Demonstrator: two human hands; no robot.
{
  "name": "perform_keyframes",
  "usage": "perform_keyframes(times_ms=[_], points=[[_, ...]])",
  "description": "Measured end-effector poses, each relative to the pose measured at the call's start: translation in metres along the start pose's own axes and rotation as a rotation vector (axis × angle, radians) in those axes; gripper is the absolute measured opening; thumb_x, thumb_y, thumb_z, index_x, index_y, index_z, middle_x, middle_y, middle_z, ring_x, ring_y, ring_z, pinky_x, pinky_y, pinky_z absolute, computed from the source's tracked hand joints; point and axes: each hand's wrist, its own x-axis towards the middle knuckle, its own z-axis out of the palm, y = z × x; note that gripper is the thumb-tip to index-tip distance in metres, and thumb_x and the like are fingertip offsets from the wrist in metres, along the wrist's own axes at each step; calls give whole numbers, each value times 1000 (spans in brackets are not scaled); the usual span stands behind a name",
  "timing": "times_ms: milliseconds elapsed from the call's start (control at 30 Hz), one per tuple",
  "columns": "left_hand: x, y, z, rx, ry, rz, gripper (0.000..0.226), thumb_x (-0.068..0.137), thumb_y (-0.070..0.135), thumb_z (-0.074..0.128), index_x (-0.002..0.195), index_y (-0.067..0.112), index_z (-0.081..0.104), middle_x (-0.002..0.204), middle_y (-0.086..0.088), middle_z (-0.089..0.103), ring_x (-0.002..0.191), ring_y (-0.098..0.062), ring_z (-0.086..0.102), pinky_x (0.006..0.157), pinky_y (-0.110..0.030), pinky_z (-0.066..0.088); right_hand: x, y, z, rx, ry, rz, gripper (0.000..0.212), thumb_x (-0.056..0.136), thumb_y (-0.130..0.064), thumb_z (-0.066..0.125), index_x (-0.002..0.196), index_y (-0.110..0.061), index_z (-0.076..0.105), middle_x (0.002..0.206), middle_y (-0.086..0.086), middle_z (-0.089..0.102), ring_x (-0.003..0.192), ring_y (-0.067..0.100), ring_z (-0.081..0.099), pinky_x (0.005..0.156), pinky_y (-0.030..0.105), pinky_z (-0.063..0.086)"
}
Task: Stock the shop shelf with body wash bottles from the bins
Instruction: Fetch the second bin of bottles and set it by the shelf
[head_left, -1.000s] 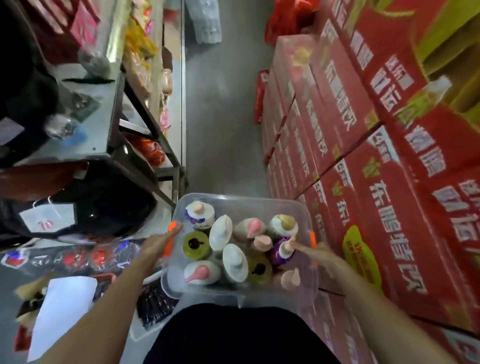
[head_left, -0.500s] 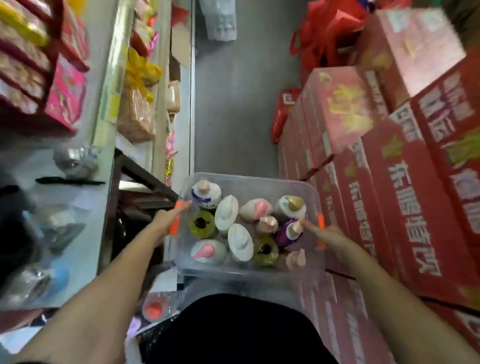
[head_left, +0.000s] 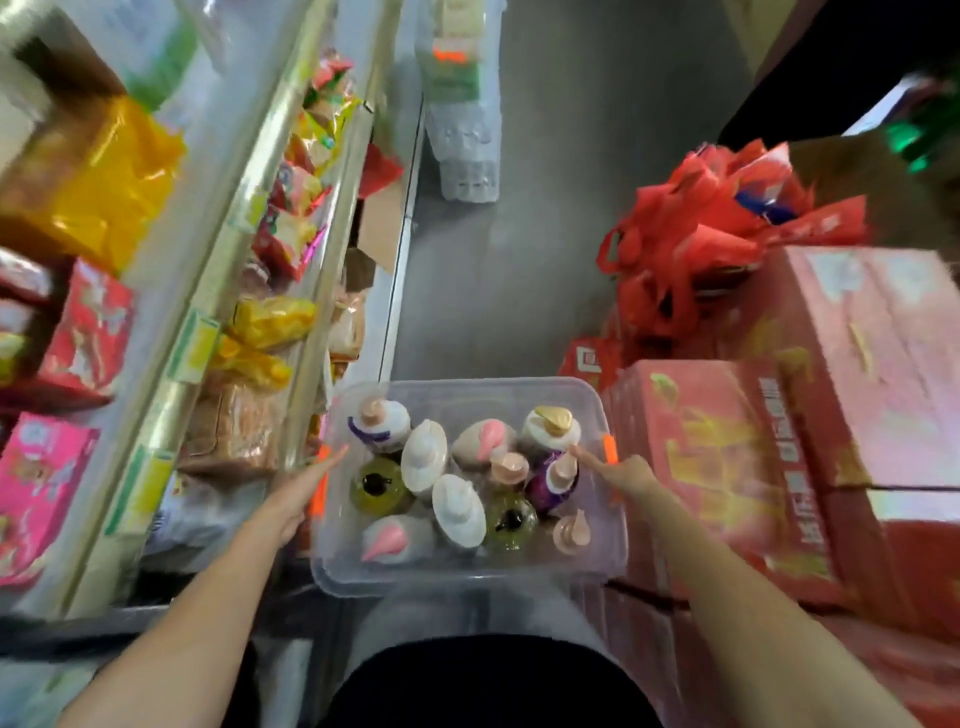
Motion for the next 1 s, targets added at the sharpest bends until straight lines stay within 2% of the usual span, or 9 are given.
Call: perform_keyframes(times_ms=[100, 233, 400, 533, 633, 700, 833, 933, 1000], points=[[20, 40, 9, 22, -14, -24, 62, 65, 66, 71, 114, 31, 58, 113, 3, 65, 116, -20, 54, 109, -49, 34, 20, -52, -25, -6, 17, -29, 86, 67, -62, 73, 112, 10, 58, 104, 17, 63, 87, 26, 60, 66, 30, 47], [71, 85, 10, -4, 42, -47, 113, 34, 81, 76, 131, 28, 54, 126, -1, 62, 120, -24, 54, 108, -54, 35, 55, -119, -49, -28, 17, -55, 81, 67, -64, 73, 106, 6, 60, 103, 16, 64, 87, 26, 61, 68, 31, 49], [141, 143, 21, 21, 48, -81, 108, 37, 77, 78, 128, 24, 54, 124, -1, 61, 115, -24, 56, 100, -45, 44, 96, -180, -62, -74, -1, -40, 72, 70, -63, 71, 108, -3, 58, 99, 13, 58, 82, 24, 57, 48, 23, 41], [208, 230, 35, 79, 62, -23, 65, 77, 51, 71, 129, 16, 55, 125, -6, 57, 110, -25, 53, 73, -30, 45, 144, -229, -66, -12, 8, 26, 79, 73, -56, 73, 119, 6, 54, 99, 11, 54, 87, 23, 53, 63, 24, 46], [262, 286, 28, 158, 23, -44, 89, 57, 67, 78, 131, 24, 53, 132, -4, 55, 120, -28, 52, 93, -42, 49, 172, -280, -78, 15, 52, 91, 75, 70, -57, 74, 109, 4, 56, 87, 8, 58, 83, 23, 56, 63, 26, 47], [287, 326, 28, 146, 18, -48, 101, 42, 75, 81, 129, 29, 55, 131, -3, 57, 118, -27, 54, 94, -47, 50, 189, -316, -91, 38, 68, 112, 71, 69, -57, 75, 96, 7, 59, 75, 7, 60, 79, 24, 61, 59, 29, 52], [305, 413, 52, 99, 27, -33, 80, 67, 58, 77, 131, 17, 52, 118, -6, 59, 102, -22, 54, 82, -35, 45, 224, -378, -118, 23, 80, 64, 67, 66, -60, 75, 91, 2, 68, 83, 12, 69, 76, 23, 66, 71, 32, 57], [335, 461, 58, 150, 33, 32, 109, 45, 69, 80, 136, 17, 50, 132, -5, 55, 117, -21, 51, 95, -39, 42, 245, -428, -141, 48, 89, 47, 63, 69, -58, 75, 92, 0, 66, 88, 12, 67, 78, 23, 64, 67, 29, 53], [356, 495, 66, 149, 44, 88, 112, 38, 72, 82, 132, 17, 55, 128, -1, 59, 116, -19, 53, 99, -38, 43, 263, -457, -156, 67, 93, 41, 63, 69, -57, 75, 93, 1, 66, 82, 11, 66, 74, 21, 63, 65, 28, 52]])
